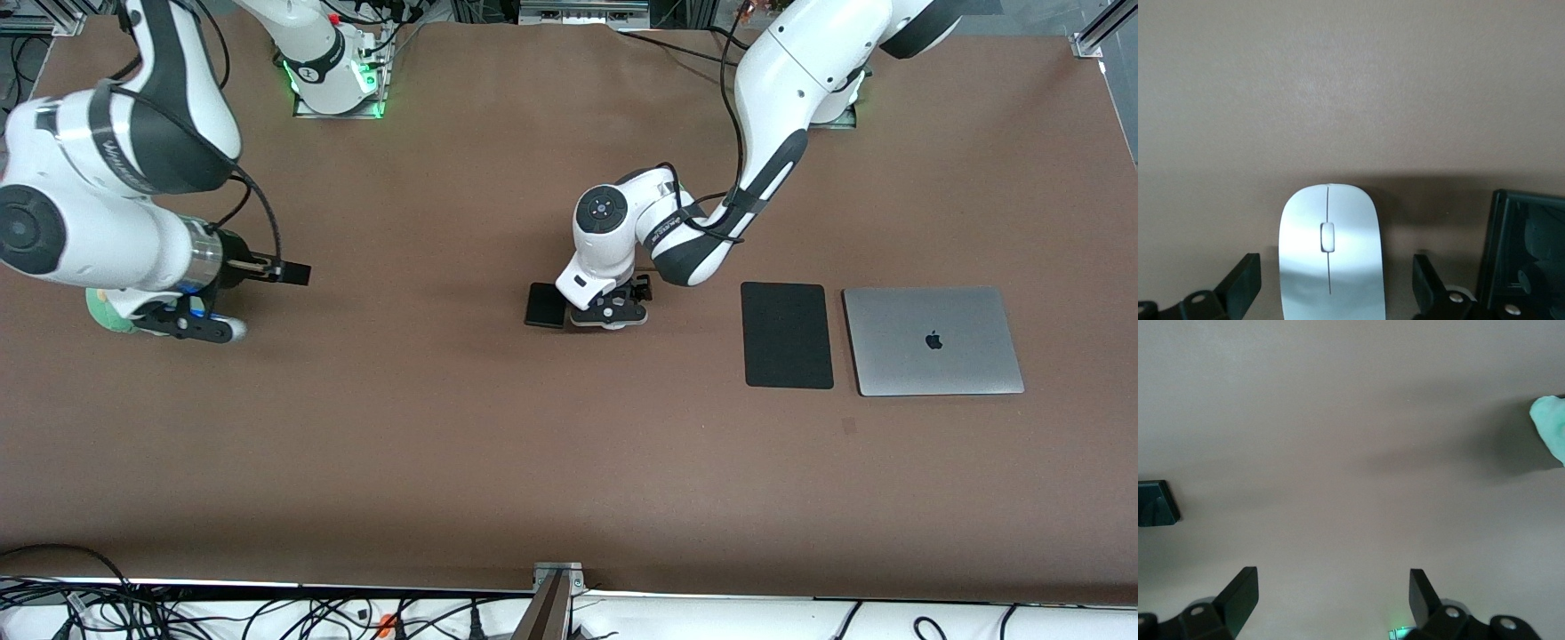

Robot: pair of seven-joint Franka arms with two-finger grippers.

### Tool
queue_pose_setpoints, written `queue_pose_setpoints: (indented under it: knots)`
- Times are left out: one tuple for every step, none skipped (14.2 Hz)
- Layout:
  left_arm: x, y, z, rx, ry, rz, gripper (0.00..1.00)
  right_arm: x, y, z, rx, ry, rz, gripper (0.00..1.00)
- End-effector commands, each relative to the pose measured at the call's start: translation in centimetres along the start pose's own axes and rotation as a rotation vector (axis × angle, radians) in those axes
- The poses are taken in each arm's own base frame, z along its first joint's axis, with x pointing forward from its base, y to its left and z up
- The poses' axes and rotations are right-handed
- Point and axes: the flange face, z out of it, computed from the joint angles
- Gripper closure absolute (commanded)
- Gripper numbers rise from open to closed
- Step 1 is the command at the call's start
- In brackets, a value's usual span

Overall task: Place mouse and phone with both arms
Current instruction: 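Grasp the white mouse with the left gripper, then carry the mouse onto the mouse pad while the right gripper reaches the phone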

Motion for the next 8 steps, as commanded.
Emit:
queue_pose_setpoints:
  knots:
    - [0.0, 0.3, 0.2, 0.010, 0.019, -0.006, 0.07, 0.5, -1.7, 0.9, 0.009, 0.009, 0.004, 0.00]
    - [-0.1, 0.3, 0.2, 0.010, 0.017, -0.006, 0.39, 0.4, -3.0, 1.1, 0.009, 0.027, -0.007, 0.00]
    - [-0.1, 0.3, 0.2, 0.011, 0.016, -0.007, 0.55, 0.1, -4.1, 1.0, 0.011, 0.044, 0.003, 0.00]
    - [-0.2, 0.4, 0.2, 0.011, 0.015, -0.005, 0.58, -0.2, -5.1, 1.0, 0.012, 0.054, 0.020, 0.00]
    - [0.0, 0.1, 0.1, 0.014, 0.015, -0.010, 0.57, -0.5, -5.8, 1.1, 0.014, 0.060, 0.031, 0.00]
    - [0.9, -0.6, -0.6, 0.014, 0.020, -0.013, 0.57, -0.6, -6.1, 1.0, 0.018, 0.066, 0.035, 0.00]
    - [2.1, -1.9, -2.0, 0.015, 0.032, -0.034, 0.57, -0.7, -6.3, 1.0, 0.017, 0.066, 0.031, 0.00]
    - [3.4, -3.6, -3.1, 0.038, 0.020, -0.041, 0.54, -0.7, -6.3, 1.0, 0.019, 0.064, 0.033, 0.00]
